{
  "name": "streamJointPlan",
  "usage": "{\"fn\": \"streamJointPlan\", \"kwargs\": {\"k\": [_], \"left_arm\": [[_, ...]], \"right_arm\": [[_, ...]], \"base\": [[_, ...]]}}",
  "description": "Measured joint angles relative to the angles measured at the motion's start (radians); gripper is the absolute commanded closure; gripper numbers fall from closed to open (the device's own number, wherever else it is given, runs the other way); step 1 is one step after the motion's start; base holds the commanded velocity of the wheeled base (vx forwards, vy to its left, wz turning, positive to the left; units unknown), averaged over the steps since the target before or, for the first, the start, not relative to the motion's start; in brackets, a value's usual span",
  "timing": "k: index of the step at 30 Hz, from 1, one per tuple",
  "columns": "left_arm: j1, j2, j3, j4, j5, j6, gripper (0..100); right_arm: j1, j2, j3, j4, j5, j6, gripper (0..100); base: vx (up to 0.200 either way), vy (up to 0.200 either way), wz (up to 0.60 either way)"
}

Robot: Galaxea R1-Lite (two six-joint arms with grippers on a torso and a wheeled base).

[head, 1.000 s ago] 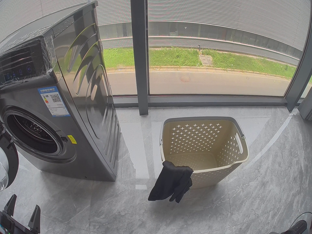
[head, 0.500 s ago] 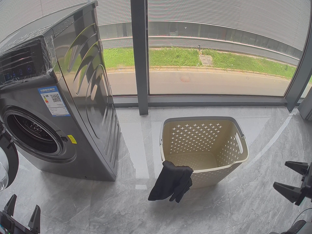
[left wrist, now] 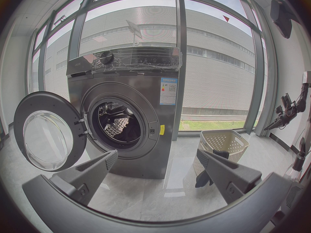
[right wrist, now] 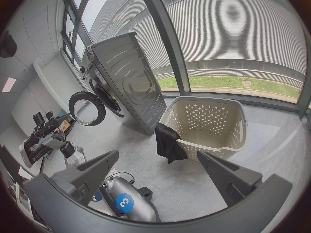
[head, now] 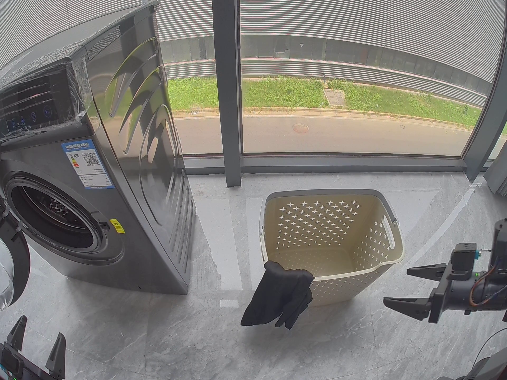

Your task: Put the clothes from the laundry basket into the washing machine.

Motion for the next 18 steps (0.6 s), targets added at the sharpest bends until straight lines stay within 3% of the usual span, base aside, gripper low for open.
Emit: {"fn": "streamJointPlan", "kwargs": {"k": [6,14,18], "left_arm": [[0.000,0.000,0.000,0.000,0.000,0.000,0],[0.000,0.000,0.000,0.000,0.000,0.000,0],[0.000,0.000,0.000,0.000,0.000,0.000,0]], "right_arm": [[0.053,0.159,-0.006,-0.114,-0.066,0.006,0],[0.085,0.360,-0.050,-0.260,-0.236,0.054,0],[0.102,0.445,-0.083,-0.314,-0.279,0.069,0]], "base": [[0.000,0.000,0.00],[0.000,0.000,0.00],[0.000,0.000,0.00]]}}
